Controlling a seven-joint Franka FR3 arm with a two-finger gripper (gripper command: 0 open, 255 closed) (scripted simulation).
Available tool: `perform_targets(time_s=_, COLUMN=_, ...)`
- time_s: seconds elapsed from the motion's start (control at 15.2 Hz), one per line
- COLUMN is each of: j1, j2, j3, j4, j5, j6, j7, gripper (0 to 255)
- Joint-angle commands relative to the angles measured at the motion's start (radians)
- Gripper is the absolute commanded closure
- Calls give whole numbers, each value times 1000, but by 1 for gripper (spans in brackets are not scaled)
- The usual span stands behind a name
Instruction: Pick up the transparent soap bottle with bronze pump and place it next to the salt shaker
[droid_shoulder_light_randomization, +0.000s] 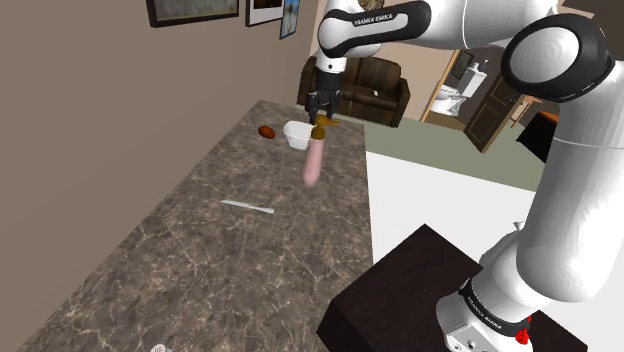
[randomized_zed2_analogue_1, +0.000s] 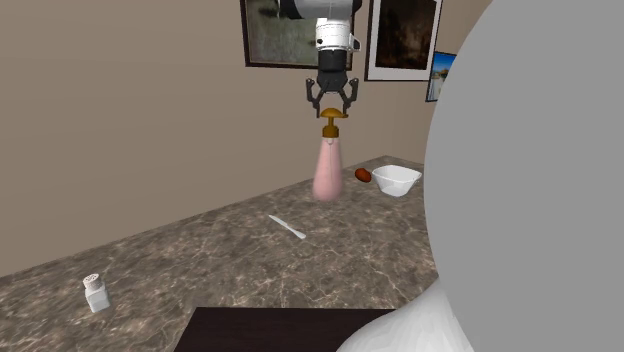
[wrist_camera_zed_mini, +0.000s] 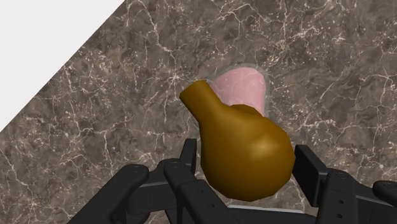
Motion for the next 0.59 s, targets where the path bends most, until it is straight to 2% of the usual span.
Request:
perform_targets(time_s=0.0, j1=1, j2=-3, j3=1, j4=23, j5=0, j6=-26, j7=1, gripper=255)
perform_targets(time_s=0.53, j1=1, j2=-13, j3=1, j4=115, j5=1, j6=-128, j7=1, gripper=255)
